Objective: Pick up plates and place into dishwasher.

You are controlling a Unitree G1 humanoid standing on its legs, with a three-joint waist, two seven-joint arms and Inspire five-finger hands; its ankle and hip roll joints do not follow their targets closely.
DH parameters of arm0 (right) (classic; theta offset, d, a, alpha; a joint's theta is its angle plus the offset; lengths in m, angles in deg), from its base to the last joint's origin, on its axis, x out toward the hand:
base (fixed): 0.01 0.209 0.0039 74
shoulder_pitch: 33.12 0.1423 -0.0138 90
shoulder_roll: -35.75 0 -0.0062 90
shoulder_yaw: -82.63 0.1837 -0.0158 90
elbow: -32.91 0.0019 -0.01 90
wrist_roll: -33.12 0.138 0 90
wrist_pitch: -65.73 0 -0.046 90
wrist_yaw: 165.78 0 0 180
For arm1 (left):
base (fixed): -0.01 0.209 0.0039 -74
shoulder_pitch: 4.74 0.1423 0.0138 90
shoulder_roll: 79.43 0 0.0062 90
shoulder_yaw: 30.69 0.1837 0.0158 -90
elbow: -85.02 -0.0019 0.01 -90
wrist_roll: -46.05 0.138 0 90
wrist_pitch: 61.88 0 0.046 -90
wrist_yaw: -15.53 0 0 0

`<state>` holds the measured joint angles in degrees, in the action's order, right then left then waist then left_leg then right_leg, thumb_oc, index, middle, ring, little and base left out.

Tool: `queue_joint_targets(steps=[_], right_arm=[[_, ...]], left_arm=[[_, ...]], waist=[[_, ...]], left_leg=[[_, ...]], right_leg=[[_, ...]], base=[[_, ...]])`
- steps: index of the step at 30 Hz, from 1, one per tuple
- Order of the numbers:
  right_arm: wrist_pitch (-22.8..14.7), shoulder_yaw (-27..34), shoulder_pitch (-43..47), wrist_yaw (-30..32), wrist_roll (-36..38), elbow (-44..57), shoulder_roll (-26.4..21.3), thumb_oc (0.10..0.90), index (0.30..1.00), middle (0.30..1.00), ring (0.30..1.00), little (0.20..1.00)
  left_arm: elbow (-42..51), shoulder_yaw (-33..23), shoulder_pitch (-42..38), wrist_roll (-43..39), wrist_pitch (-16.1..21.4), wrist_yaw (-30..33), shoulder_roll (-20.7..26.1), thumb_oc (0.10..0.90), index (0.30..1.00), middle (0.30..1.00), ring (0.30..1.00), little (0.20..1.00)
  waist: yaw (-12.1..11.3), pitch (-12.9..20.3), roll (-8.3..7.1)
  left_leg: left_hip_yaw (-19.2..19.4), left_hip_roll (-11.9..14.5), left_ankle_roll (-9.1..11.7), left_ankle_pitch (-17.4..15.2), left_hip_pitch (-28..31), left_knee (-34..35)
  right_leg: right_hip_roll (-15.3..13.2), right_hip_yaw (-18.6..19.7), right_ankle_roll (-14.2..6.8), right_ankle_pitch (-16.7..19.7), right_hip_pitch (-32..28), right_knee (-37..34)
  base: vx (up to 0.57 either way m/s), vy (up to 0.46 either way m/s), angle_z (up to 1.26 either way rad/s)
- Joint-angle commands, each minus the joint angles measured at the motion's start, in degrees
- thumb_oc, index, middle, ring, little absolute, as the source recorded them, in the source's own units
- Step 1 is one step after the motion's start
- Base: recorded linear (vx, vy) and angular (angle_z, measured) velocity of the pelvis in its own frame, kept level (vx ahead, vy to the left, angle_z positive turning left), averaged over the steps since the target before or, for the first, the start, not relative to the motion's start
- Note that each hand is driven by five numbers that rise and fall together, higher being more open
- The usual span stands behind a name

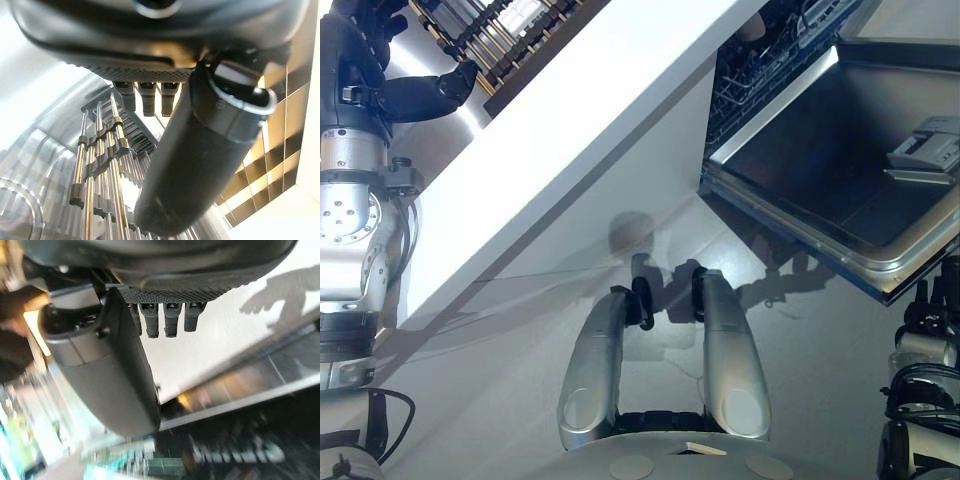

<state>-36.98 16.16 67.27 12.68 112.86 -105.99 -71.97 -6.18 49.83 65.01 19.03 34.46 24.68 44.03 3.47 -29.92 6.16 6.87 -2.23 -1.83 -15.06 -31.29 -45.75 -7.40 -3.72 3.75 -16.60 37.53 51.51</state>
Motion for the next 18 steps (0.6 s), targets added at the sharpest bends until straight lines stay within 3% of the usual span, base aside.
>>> queue_joint_targets(steps=[1, 10, 18], right_arm=[[7.48, -8.33, 6.33, -11.78, -7.04, 5.89, -4.12, 0.8, 0.9, 0.9, 0.9, 0.9], [14.79, -17.96, 13.73, -17.82, -10.53, 25.28, -4.58, 0.8, 0.9, 0.9, 0.9, 0.9], [16.7, -27.9, 26.2, -19.94, -9.0, 42.32, -0.22, 0.8, 0.9, 0.9, 0.9, 0.9]], left_arm=[[3.47, 3.82, 0.34, -0.05, 4.51, -0.25, -6.64, 0.8, 0.9, 0.9, 0.9, 0.9], [4.14, 3.92, 2.46, 1.95, 5.72, -2.14, -6.74, 0.8, 0.9, 0.9, 0.9, 0.9], [3.42, 4.9, 2.2, 2.7, 5.41, -2.18, -7.74, 0.8, 0.9, 0.9, 0.9, 0.9]], waist=[[-0.6, 0.12, -0.26], [-3.62, 0.12, -1.86], [-6.36, 0.12, -2.22]], left_leg=[[-2.86, -0.85, -0.75, -2.22, -1.17, -2.14], [-4.63, -2.0, -1.24, -1.16, -1.62, -0.02], [-4.62, -3.08, -2.36, -0.39, -0.48, 2.38]], right_leg=[[-0.37, -3.92, -0.18, -2.4, -3.03, 0.45], [-0.24, -4.42, -0.9, -0.51, -3.18, -1.24], [0.13, -4.8, -1.87, 1.23, -3.93, -3.36]], base=[[-0.02, -0.006, -0.03], [0.0, 0.02, -0.1], [0.01, 0.064, -0.36]])
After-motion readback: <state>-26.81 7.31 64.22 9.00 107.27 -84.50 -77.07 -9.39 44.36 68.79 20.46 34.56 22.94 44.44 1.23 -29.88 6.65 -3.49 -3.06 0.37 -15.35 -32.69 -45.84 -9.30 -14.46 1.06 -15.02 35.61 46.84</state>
